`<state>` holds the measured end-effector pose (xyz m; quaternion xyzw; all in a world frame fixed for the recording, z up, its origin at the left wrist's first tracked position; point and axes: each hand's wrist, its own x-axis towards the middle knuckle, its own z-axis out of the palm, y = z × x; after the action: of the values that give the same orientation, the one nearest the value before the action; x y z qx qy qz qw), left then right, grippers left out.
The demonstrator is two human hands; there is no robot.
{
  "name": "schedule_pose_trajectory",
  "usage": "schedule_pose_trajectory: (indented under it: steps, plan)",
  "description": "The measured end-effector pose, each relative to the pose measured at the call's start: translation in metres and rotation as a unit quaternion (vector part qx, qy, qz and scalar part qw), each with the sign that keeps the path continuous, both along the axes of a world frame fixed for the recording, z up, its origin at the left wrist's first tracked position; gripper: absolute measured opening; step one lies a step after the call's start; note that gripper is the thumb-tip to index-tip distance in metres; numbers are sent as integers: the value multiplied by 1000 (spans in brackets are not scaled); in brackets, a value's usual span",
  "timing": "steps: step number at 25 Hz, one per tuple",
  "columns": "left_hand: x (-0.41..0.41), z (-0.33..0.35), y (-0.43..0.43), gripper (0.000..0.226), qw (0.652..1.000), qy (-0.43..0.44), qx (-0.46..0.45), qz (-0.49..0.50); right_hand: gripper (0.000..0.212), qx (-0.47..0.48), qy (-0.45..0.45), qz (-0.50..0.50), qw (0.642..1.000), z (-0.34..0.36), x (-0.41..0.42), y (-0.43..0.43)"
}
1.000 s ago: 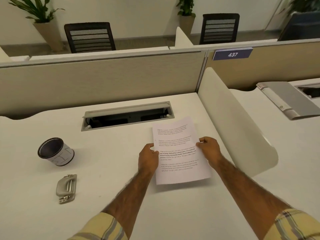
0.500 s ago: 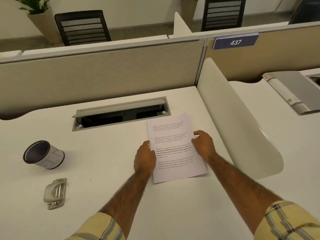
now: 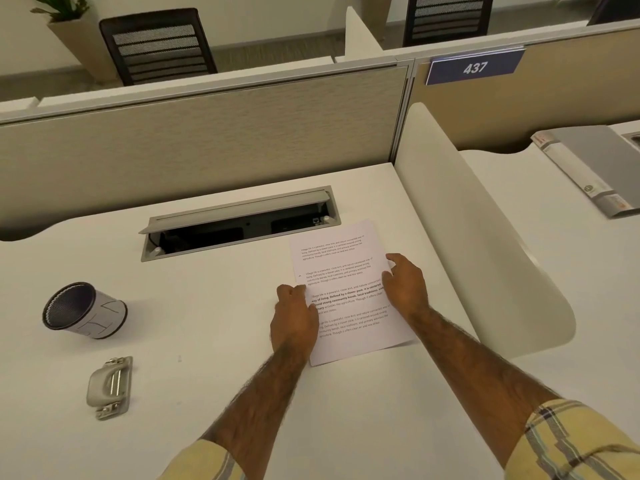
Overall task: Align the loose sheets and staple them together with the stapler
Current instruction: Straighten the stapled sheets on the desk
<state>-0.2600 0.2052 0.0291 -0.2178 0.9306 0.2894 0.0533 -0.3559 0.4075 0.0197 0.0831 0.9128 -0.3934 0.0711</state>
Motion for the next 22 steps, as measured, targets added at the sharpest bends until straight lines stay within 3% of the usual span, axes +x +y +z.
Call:
schedule_pose_trajectory:
  steps: [6, 12, 16, 20, 22]
  plan:
    - [-2, -6, -3, 45, 995, 27, -73, -57, 38, -5, 21, -37, 999, -1, 3, -4]
    - [4, -35, -18, 79, 977, -3, -118, -180, 33, -10, 25, -58, 998, 0, 6, -3]
    - [10, -45, -21, 86, 967, -2, -149, -208, 33, 18, 36, -37, 998, -2, 8, -1]
    - [12, -49, -20, 84, 967, 5, -155, -202, 35, 124, 74, 34, 989, -1, 12, 0]
    - [11, -50, -20, 85, 965, -1, -162, -207, 47, 180, 83, 100, 975, -4, 19, -1]
